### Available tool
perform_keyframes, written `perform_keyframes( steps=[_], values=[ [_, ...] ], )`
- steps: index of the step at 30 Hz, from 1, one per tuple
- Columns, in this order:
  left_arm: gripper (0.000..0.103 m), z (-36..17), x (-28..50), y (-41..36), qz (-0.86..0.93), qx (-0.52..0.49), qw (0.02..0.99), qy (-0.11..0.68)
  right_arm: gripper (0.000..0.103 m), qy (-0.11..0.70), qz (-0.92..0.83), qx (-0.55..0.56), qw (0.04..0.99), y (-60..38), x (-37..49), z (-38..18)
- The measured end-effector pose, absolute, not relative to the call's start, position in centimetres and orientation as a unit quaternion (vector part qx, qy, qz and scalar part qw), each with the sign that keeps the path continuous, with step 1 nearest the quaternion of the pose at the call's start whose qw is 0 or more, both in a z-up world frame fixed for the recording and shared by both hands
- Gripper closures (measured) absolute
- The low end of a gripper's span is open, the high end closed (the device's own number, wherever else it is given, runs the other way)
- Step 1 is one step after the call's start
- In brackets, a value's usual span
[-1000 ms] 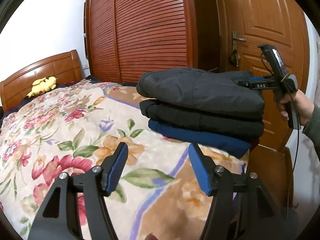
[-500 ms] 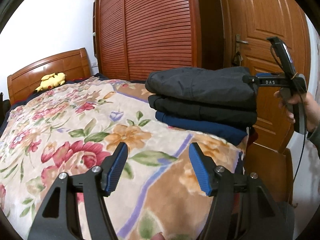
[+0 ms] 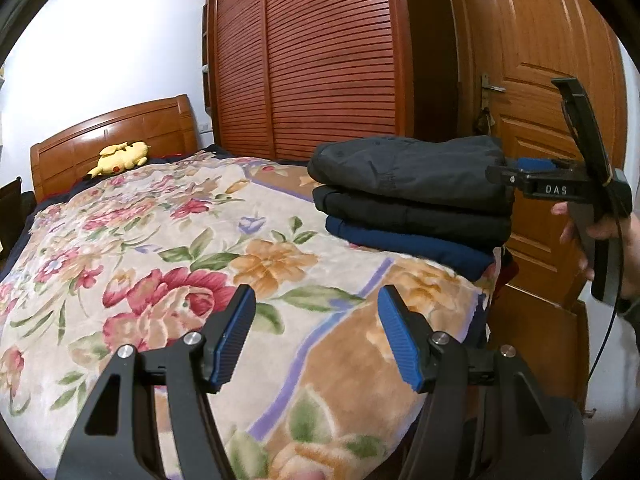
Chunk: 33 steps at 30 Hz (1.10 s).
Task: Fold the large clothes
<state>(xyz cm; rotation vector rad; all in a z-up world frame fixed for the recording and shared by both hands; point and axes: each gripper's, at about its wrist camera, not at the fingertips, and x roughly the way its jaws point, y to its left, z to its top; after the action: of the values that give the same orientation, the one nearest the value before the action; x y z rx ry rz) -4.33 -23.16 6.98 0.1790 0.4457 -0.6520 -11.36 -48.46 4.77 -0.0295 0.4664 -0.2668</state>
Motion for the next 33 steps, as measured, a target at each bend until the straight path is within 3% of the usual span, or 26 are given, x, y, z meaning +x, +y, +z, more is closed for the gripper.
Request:
perform_keyframes(
  steps=[13,33],
  values=[
    [0.040,5.1,-2.1,-17.3,-0.250,0.068,0.940,0.223,0.007,0.228,-0.047,-0.001,0.973,-38.3,-7.2,0.5],
    [0.040,1.0,2.6,-2.1,-0.097,0.021,0.964,0.247,0.007,0.238,0.089,-0.016,0.967,-20.5,1.8,-3.9]
  ],
)
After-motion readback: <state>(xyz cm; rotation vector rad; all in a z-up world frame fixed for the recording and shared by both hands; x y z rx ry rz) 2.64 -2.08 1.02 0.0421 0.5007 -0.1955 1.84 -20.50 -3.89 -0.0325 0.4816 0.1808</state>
